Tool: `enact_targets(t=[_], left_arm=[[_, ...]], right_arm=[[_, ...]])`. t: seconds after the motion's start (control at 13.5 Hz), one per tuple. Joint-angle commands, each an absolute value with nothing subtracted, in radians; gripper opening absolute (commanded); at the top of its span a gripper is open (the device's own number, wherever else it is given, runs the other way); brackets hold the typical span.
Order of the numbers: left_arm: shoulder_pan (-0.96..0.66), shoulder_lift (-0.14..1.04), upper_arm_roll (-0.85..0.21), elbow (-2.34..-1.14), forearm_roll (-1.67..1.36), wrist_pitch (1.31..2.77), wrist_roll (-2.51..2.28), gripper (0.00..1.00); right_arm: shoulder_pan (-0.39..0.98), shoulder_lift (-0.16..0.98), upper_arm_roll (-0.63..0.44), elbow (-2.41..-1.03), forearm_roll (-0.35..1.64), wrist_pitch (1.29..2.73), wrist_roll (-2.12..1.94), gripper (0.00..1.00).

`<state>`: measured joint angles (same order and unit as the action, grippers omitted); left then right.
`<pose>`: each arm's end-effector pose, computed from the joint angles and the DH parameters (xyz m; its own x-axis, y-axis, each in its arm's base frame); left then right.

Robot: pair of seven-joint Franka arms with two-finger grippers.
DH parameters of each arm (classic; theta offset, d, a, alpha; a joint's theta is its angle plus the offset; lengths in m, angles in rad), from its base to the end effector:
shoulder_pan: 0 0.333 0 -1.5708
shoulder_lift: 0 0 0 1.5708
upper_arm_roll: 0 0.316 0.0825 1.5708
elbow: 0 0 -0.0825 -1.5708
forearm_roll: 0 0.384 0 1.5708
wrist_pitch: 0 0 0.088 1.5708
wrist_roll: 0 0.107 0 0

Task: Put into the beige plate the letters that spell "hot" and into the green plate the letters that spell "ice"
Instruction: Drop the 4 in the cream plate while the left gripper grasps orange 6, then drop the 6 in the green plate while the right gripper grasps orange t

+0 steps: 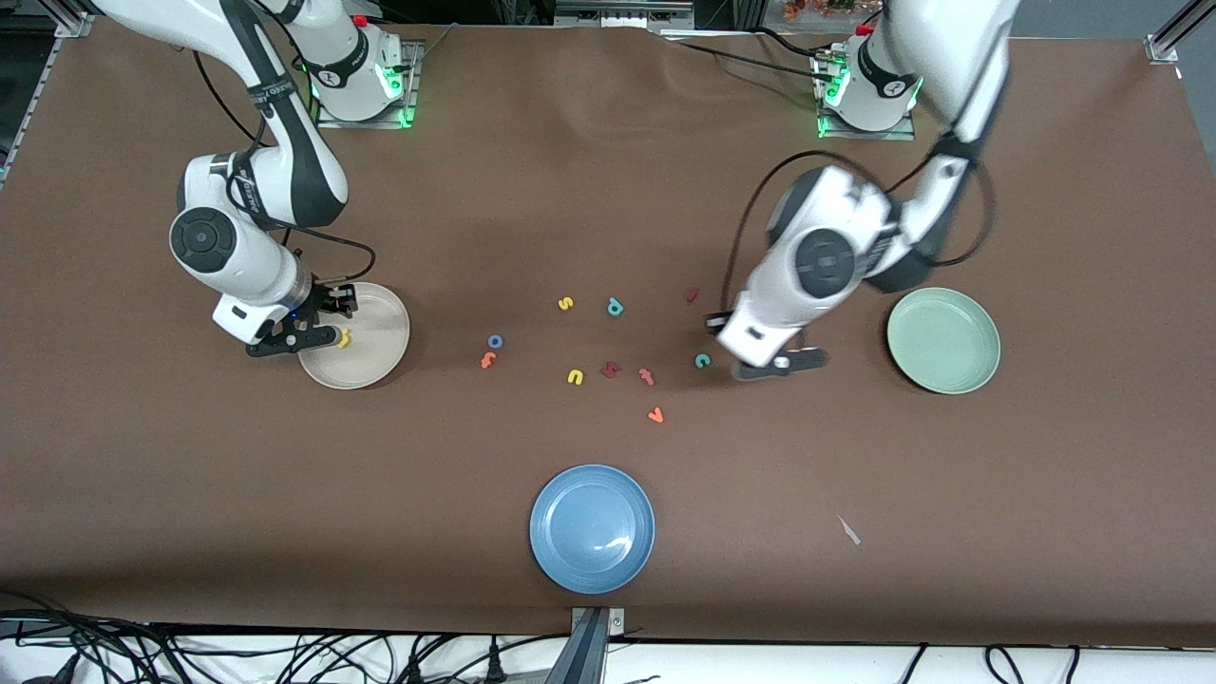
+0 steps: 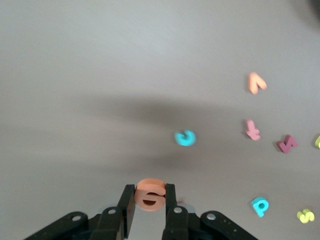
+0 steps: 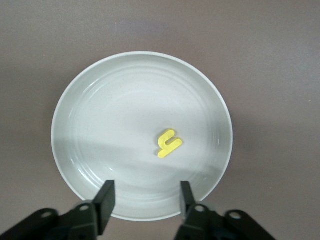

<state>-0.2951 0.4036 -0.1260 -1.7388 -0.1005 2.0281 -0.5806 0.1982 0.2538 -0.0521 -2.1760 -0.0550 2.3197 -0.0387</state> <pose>0.5872 -0.2619 0.3389 0.9635 0.2074 -0.1695 0.2184 -0.9747 0.0485 0.5426 0.0788 0.2655 0.9691 0.2196 -0.1125 0.2257 -0.9732 0.0446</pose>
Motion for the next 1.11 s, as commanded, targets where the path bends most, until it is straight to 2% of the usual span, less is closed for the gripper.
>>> enact_targets(t=[0.0, 0.22, 0.37, 0.59, 0.74, 0.89, 0.96, 1.04], left_arm=[[-0.149, 0.339, -0.130, -1.781, -0.094, 1.953, -0.433, 0.06], [-0.005, 0.365, -0.132, -1.786, 0.069, 1.950, -0.280, 0.06], [0.087, 0.408, -0.132, -1.787, 0.089, 1.956, -0.162, 0.06], [0.129, 0.495, -0.130, -1.787, 0.104, 2.000, -0.137, 0.08], [0.141, 0.528, -0.130, -1.796, 0.130, 2.034, -0.137, 0.12], [0.146, 0.526, -0.130, -1.802, 0.130, 2.023, -0.135, 0.32], [0.146, 0.526, -0.132, -1.801, 0.130, 2.017, -0.135, 0.61], [0.144, 0.523, -0.132, -1.801, 0.130, 2.016, -0.137, 1.00]], right_arm=[[0.190, 0.248, -0.023, -2.172, -0.026, 2.325, -0.031, 0.75], [0.216, 0.349, 0.052, -2.031, 0.020, 2.326, 0.093, 0.75], [0.297, 0.400, 0.058, -1.955, 0.008, 2.330, 0.219, 0.75], [0.359, 0.495, 0.060, -1.863, 0.005, 2.336, 0.346, 0.74], [0.405, 0.541, 0.060, -1.848, -0.021, 2.403, 0.440, 0.74], [0.429, 0.584, 0.060, -1.848, -0.082, 2.472, 0.564, 0.73], [0.430, 0.601, 0.060, -1.847, -0.112, 2.497, 0.633, 0.73], [0.436, 0.617, 0.060, -1.839, -0.133, 2.506, 0.691, 0.73]])
